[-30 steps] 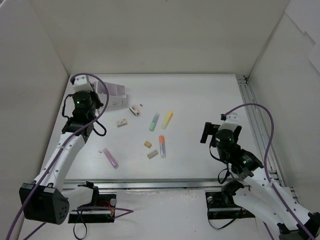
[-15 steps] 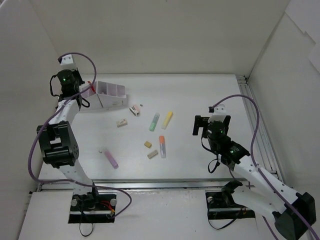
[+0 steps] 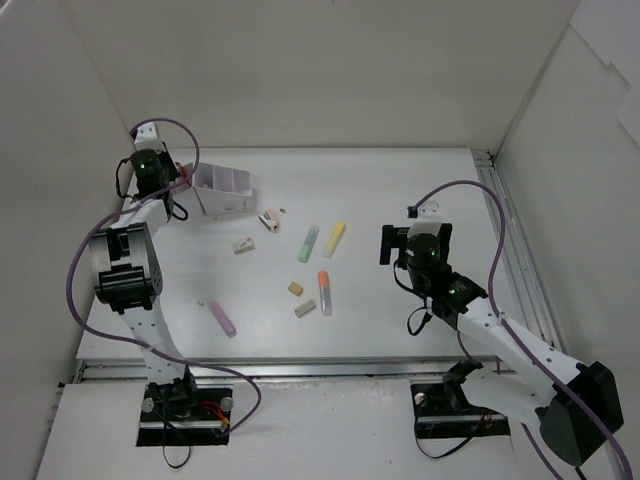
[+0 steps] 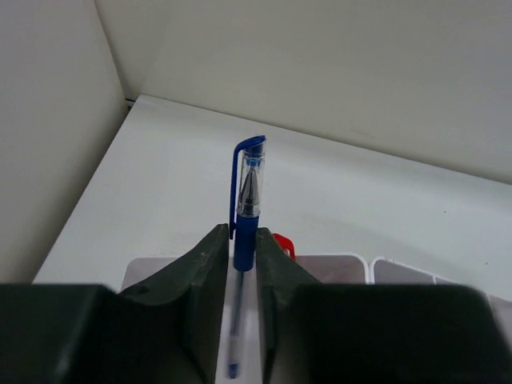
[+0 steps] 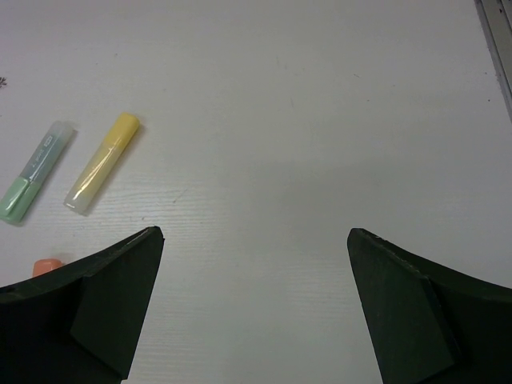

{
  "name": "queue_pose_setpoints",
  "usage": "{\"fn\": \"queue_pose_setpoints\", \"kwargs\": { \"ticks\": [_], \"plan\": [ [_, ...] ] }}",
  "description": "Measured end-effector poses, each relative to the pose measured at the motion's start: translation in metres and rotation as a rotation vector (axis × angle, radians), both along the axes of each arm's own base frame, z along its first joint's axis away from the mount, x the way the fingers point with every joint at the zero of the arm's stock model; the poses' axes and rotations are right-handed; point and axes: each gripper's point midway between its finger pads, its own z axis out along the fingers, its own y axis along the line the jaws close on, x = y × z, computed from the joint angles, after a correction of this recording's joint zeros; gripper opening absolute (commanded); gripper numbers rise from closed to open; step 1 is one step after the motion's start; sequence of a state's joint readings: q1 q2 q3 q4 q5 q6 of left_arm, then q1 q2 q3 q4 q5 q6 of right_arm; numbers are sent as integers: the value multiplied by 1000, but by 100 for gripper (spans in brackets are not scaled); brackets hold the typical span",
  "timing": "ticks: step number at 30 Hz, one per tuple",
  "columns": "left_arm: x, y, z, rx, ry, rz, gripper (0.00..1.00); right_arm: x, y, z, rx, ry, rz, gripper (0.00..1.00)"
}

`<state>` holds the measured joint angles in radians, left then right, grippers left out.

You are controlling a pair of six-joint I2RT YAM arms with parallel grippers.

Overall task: Sort the stationery into containers
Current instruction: Place the pen in the storage box, then pick up the stapler from the center of the board.

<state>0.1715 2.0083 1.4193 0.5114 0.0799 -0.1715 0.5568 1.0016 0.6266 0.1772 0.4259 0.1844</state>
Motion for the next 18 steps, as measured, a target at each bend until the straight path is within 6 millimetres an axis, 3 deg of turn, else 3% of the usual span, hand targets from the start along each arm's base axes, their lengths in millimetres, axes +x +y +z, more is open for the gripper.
{"fn": "queue_pose_setpoints", "kwargs": {
  "ticks": [1, 3, 4, 5, 9, 18],
  "plan": [
    [0, 0, 0, -8, -1, 1, 36, 0, 0, 0, 0, 0, 0, 98],
    [-3, -2, 3, -21, -6, -1, 88, 0, 0, 0, 1, 0, 0, 98],
    [-7, -3, 4, -29, -8, -1, 95, 0, 0, 0, 2, 0, 1, 98],
    [-12, -5, 5, -38, -9, 0, 100, 0, 1, 0, 3, 1, 3, 98],
    [-35, -10, 22, -56, -22, 3, 100, 0, 1, 1, 11, 0, 1, 98],
    [-73, -34, 121, -144, -64, -18, 99, 3, 0, 4, 60, -14, -31, 98]
  ]
}}
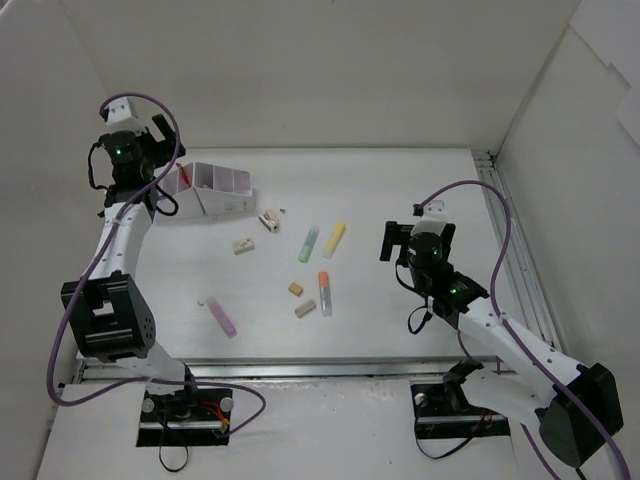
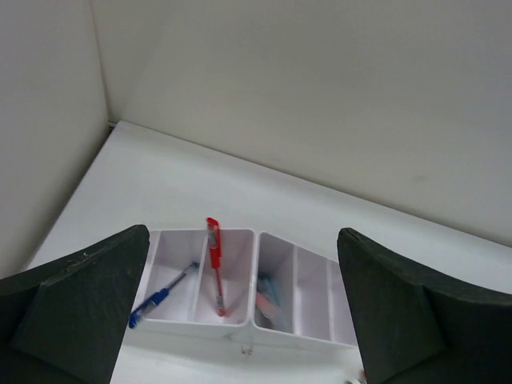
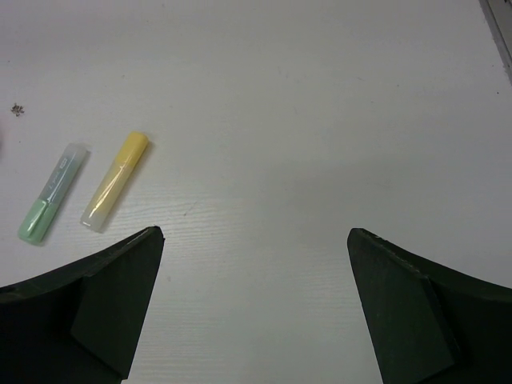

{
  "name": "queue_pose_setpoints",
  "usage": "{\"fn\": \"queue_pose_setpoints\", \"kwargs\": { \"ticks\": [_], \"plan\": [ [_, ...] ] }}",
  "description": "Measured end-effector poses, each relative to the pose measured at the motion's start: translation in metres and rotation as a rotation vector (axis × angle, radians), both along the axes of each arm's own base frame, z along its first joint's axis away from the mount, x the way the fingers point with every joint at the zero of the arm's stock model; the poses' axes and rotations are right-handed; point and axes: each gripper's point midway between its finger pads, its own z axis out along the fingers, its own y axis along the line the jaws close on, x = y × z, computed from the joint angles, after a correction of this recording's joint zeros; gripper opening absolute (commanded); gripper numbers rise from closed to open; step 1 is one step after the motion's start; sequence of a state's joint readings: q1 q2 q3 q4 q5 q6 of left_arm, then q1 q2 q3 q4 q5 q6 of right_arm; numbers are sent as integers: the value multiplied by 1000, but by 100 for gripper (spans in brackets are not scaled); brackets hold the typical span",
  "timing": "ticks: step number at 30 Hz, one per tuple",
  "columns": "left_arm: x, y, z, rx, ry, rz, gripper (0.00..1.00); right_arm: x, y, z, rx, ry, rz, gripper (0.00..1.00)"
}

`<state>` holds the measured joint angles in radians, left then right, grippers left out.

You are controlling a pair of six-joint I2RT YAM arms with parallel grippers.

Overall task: Sort the stationery into containers
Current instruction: Pick up the stapler from the center of the board.

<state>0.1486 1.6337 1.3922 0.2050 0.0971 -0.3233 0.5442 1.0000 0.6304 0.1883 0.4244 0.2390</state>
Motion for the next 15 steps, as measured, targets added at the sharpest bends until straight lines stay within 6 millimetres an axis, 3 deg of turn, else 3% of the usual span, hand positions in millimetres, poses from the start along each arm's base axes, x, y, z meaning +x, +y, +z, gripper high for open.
{"fn": "queue_pose_setpoints", "kwargs": {
  "ticks": [4, 7, 10, 15],
  "plan": [
    [-27, -26, 30, -59, -11, -64, 99, 2, -1, 1, 27, -5, -16, 98],
    [-50, -46, 34, -89, 14, -105, 99, 2, -3, 0, 39, 3, -26, 98],
    [-72, -63, 15, -106, 92, -124, 99, 2, -3, -5, 40, 23, -23, 98],
    [-109, -101, -42, -102, 267, -174, 99, 6, 1, -15, 41, 67, -2, 98]
  ]
}}
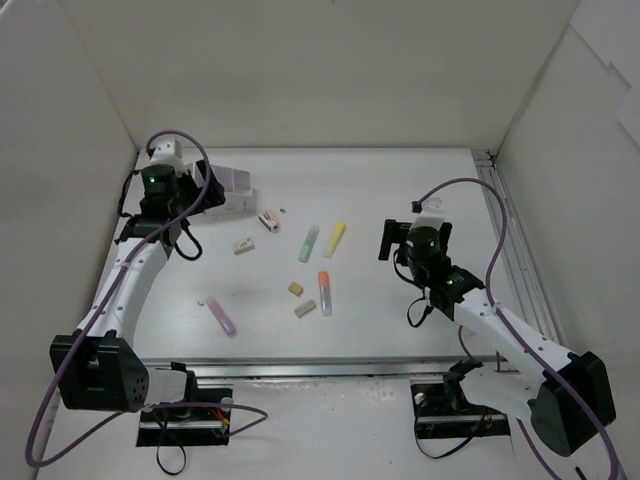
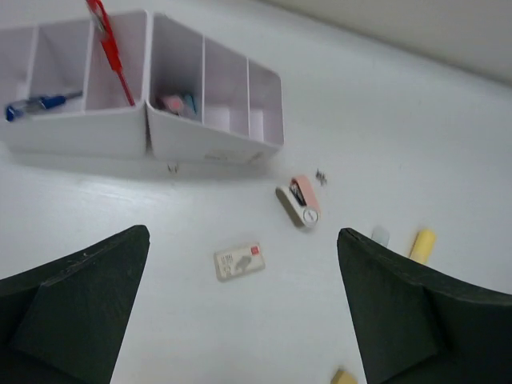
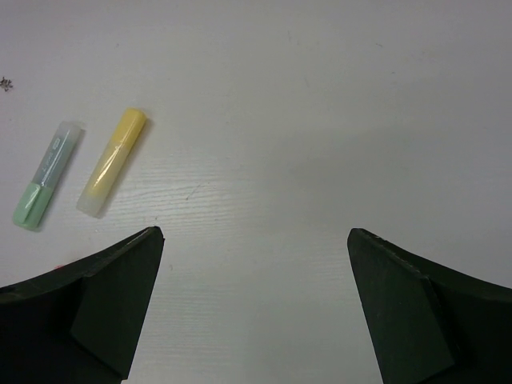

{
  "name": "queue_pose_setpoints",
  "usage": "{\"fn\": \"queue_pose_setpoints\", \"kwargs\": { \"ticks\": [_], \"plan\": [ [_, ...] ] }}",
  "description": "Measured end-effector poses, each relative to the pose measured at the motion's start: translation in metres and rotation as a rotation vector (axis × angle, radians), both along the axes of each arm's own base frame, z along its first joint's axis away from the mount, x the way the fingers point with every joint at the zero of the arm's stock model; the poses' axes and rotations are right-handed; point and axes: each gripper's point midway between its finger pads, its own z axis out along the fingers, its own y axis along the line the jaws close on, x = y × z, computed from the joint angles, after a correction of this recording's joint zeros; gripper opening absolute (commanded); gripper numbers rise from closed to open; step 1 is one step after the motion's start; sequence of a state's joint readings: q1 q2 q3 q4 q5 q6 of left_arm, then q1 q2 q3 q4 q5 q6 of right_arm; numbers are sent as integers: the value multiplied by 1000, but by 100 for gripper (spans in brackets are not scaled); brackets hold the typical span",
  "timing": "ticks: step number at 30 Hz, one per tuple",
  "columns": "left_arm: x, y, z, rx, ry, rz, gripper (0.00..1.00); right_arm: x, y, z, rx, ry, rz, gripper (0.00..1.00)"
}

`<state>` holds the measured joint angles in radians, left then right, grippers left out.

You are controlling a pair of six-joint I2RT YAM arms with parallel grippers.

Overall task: Sort the stationery into containers
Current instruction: Pick up the stapler from the center of the board.

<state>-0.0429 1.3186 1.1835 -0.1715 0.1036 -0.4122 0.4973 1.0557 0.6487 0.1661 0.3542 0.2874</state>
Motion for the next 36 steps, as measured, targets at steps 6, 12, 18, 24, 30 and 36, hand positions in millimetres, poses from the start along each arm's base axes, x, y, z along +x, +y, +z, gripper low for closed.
{"fn": "queue_pose_setpoints", "kwargs": {
  "ticks": [6, 12, 18, 24, 30, 36],
  "plan": [
    [-28, -36, -56, 61, 174, -109, 99, 13, 12, -23, 15, 107, 47, 98],
    [-27, -42, -104, 118, 309, -154, 99, 15, 20, -38, 54, 174, 89, 98],
    [-23, -60, -150, 209, 380, -382, 100, 14, 20, -39, 67, 186, 101, 98],
    [-11, -85, -205, 210, 470, -625, 100, 14, 16, -39, 70, 192, 95, 98],
    [0, -94, -203, 224, 450, -727, 97, 15, 10, -38, 72, 192, 85, 98],
    [-3, -86, -218, 264, 520, -731, 91, 14, 6, -33, 78, 176, 83, 98]
  ]
}}
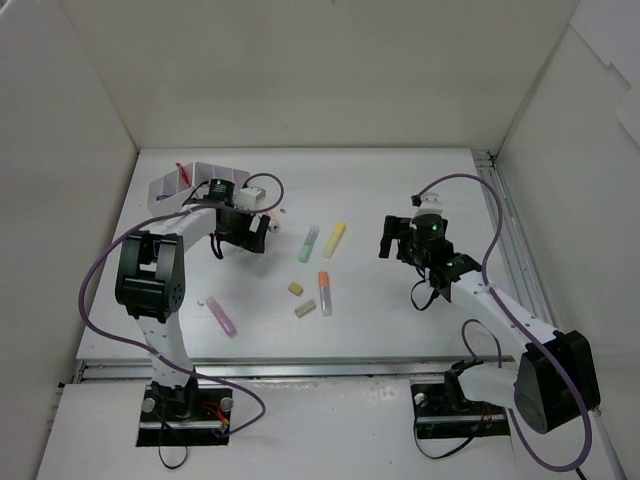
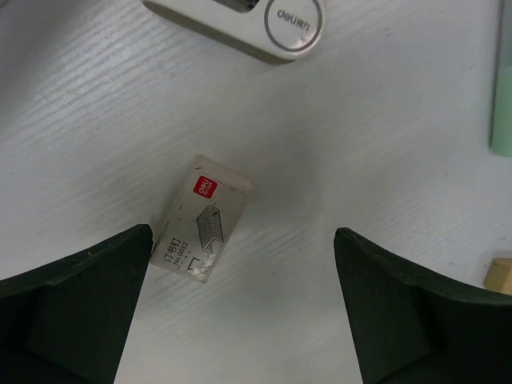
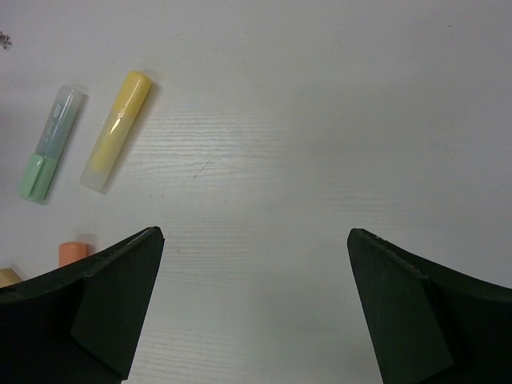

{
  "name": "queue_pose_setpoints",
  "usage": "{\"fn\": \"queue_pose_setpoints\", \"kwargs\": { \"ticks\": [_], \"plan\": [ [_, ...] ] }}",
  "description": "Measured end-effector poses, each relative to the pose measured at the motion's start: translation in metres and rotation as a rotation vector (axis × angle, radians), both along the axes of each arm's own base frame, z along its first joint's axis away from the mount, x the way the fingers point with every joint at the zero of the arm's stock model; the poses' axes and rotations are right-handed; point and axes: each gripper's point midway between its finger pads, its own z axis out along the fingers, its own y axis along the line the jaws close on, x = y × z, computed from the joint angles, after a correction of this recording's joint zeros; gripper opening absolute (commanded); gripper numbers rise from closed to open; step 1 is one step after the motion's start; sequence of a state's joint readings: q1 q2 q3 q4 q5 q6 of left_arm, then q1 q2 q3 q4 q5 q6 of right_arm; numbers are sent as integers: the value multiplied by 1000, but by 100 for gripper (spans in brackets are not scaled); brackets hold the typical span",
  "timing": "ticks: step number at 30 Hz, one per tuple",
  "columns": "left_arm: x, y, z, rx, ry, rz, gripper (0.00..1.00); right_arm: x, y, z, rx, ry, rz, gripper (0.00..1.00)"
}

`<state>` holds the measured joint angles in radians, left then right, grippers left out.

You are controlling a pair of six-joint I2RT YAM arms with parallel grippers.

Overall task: Sort the stationery into containers
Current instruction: Pick up the stapler from the center of the board.

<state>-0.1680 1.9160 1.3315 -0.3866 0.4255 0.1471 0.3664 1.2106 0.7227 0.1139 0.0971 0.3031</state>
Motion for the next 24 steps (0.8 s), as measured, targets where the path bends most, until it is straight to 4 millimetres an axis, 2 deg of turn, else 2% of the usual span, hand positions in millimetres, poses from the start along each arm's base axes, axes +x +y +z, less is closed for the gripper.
{"fn": "queue_pose_setpoints", "kwargs": {
  "ticks": [5, 8, 9, 11, 12, 13, 18, 24],
  "plan": [
    [-9, 7, -11, 43, 45, 1, 85, -3, -6, 6, 0, -20, -8, 98],
    [-10, 11, -13, 62, 51, 2, 69, -4, -9, 8, 1, -30, -10, 98],
    [-11, 12, -13, 67, 54, 3, 57, -4, -9, 9, 1, -33, -11, 98],
    [-12, 13, -14, 77, 59, 7, 47, -6, -10, 9, 2, -34, -12, 98],
    [-13, 14, -14, 80, 60, 7, 37, -7, -10, 9, 2, -36, -12, 98],
    [-12, 14, -14, 84, 59, 6, 33, -8, -11, 10, 3, -37, -12, 98],
    [-6, 15, -14, 100, 53, 20, 0, -14, -13, 13, 9, -53, -13, 98],
    [3, 16, -10, 111, 32, 48, 0, -19, -15, 24, 21, -88, -15, 98]
  ]
}}
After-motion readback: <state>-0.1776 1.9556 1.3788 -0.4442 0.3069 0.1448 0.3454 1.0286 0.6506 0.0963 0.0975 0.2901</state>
